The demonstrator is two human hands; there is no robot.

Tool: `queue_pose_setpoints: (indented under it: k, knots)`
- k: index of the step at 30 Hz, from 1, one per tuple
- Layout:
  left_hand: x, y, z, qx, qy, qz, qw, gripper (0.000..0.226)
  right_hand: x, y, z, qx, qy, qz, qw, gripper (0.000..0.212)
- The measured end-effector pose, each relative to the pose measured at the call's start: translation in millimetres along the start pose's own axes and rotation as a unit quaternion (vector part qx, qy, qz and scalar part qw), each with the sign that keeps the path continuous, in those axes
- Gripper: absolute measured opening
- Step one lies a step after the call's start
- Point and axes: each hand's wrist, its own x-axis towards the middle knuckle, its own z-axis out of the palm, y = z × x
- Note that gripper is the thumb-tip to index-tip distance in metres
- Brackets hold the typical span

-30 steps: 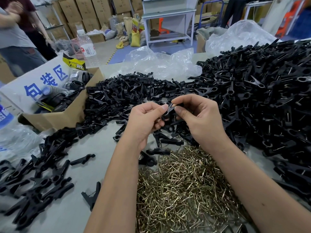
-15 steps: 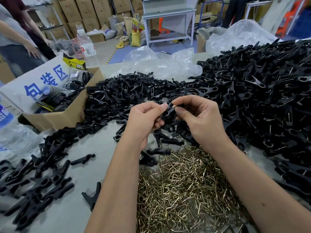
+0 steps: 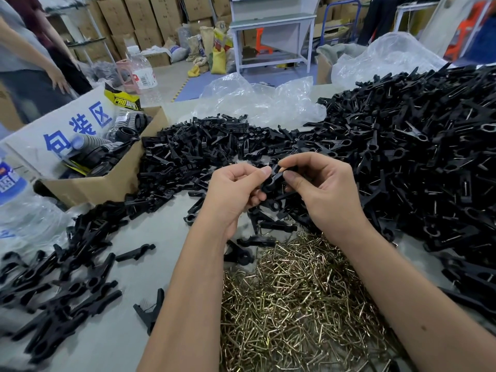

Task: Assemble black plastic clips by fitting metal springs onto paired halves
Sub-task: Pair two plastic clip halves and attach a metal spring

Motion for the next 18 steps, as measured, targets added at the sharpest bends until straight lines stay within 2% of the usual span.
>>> queue_pose_setpoints:
  k: [7,11,14,16,18]
  knots:
    - [2.7,-3.9,1.2,0.001,0.002,0.024,1.0,0.029,0.6,0.8,-1.8,0.017,-0.003,0.002,1.0,0.016]
    - [4.1,-4.9,0.6,0.017,-0.005,0.078,0.997,0.019,0.3,2.7,0.3,0.037,0.016,0.0,0.999,0.015]
    - [1.2,-3.1,-3.4,0.019,-0.043,0.102,0.994,0.006,1.7,3.9,-1.9,0.053,0.032,-0.002,0.998,0.016]
    - [1.3,-4.9,-6.0,0.06,-0.04,0.136,0.988,0.023,1.7,4.1,-2.6,0.051,0.04,0.0,0.998,0.015]
    - [2.2,-5.2,-5.8,0.096,-0.014,0.156,0.983,0.031,1.0,3.1,-2.3,0.042,0.043,-0.001,0.998,0.014]
